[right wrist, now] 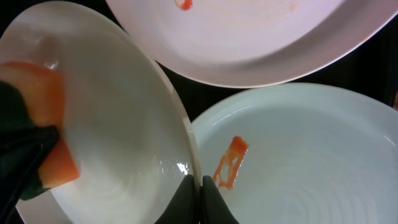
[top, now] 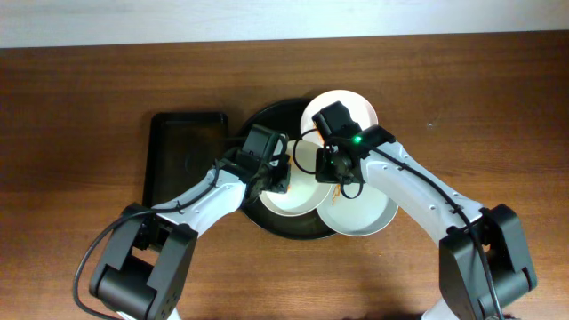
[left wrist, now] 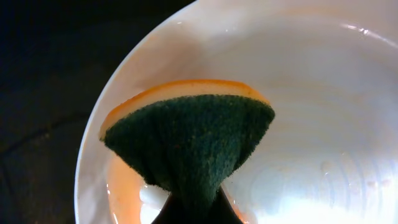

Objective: Clean dirty plates on tray and stack at the side
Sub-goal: 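Scrub the white plate's sauce with the sponge in the left gripper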

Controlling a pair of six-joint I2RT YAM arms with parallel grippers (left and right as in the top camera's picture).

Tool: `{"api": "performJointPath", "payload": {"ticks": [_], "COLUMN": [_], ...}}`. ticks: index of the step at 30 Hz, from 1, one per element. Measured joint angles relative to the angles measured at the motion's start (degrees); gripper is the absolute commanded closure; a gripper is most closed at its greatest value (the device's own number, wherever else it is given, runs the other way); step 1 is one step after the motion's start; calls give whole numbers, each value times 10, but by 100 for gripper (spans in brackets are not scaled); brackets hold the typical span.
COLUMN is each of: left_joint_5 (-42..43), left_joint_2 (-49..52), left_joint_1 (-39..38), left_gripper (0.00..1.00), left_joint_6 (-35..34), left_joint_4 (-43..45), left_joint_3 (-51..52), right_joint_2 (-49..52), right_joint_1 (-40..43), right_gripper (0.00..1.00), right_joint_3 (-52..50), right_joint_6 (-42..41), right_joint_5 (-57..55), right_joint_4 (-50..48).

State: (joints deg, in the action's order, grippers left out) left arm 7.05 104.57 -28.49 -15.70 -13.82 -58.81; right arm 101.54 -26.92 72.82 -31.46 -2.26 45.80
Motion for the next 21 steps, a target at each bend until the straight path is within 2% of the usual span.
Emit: {"api": "performJointPath", "payload": {"ticks": [21], "left_joint_5": [-33], "left_joint_2": [2], "left_joint_1": [0], "left_gripper": [100], "left_joint_6": [0], "left_joint_4": [69], "left_joint_3": [0], "right_joint_2": [0], "right_joint_1": [0], "right_gripper": [96], "right_joint_3": [0], "right_joint_6": [0], "right_joint_5": [0], "right_joint_4": [0]}}
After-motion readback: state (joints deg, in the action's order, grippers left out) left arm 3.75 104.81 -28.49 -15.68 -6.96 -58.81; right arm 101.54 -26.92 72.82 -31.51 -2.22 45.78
